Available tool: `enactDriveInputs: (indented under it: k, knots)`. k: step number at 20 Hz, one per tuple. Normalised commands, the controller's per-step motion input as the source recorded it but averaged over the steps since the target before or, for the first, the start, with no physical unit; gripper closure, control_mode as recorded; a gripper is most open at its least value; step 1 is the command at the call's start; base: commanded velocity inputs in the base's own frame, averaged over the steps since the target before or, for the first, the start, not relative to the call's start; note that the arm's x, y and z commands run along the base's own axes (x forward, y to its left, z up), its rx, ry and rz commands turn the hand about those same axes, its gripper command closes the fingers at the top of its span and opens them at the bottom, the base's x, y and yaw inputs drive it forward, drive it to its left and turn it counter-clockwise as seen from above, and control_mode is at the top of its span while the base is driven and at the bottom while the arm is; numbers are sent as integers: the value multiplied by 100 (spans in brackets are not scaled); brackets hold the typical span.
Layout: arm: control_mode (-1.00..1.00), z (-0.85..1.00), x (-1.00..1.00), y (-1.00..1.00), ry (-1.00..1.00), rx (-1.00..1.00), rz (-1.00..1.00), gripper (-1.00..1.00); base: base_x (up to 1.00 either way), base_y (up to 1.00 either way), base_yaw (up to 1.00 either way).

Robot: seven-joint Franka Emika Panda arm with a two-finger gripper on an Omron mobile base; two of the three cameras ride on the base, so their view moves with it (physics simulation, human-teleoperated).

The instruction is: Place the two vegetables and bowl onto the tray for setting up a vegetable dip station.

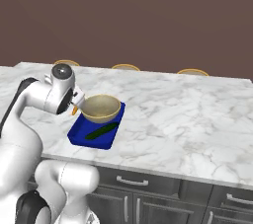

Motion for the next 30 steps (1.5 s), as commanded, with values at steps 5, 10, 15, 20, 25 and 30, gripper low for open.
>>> enactDriveInputs:
  k: [5,10,15,20,25,30]
  knots:
    - [-100,0,0,18,-15,-20,12,-100,0,0,0]
    - [-100,0,0,27,-3,-18,2,-100,0,0,0]
    - [-100,11,15,25,5,-9,0,-100,0,0,0]
    - [-100,33,20,12,23,-3,1,-100,0,0,0]
    - [-100,28,20,5,27,0,2,-100,0,0,0]
    - [-100,-1,11,5,11,-7,1,-100,0,0,0]
